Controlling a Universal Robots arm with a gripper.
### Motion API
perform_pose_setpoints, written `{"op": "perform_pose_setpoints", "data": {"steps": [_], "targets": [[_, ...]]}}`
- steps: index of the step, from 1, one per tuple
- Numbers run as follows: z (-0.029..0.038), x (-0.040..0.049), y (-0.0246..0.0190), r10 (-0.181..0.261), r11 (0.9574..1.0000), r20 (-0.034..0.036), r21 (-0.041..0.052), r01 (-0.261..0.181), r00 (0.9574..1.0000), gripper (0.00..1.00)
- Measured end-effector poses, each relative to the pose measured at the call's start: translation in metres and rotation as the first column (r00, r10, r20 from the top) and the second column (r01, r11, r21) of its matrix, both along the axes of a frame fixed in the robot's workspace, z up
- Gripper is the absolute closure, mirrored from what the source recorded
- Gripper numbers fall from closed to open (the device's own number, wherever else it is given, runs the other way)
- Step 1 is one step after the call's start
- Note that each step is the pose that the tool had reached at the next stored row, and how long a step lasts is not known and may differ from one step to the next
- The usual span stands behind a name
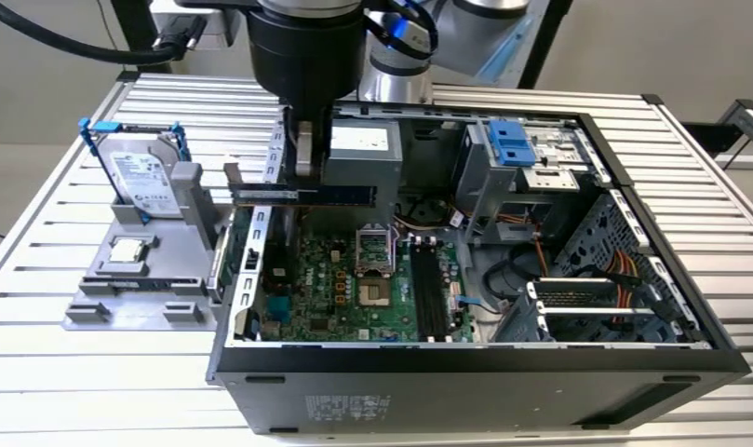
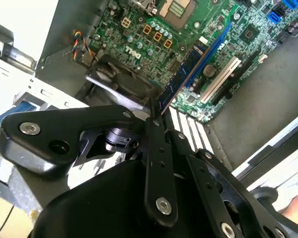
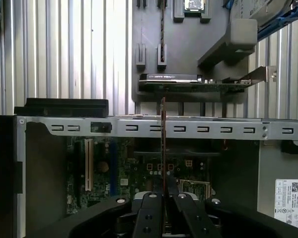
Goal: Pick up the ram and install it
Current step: 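Pick up the ram and move it above insertion slot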
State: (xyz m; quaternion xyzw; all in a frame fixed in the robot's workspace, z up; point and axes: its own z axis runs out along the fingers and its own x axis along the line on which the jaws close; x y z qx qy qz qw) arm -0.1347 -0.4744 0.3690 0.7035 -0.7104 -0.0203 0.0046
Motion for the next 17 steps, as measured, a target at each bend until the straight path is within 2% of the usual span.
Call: {"op": "perform_pose_setpoints", "data": {"steps": [2, 3, 17], "targets": [[0.0, 0.0038, 0.0, 0.0, 1.0, 0.0, 0.0, 0.0, 1.0, 1.0], [0.0, 0.0131, 0.0, 0.0, 1.0, 0.0, 0.0, 0.0, 1.0, 1.0], [0.0001, 0.0342, 0.0, -0.015, 0.9999, -0.0001, 0.0, 0.015, 0.9999, 1.0]]}}
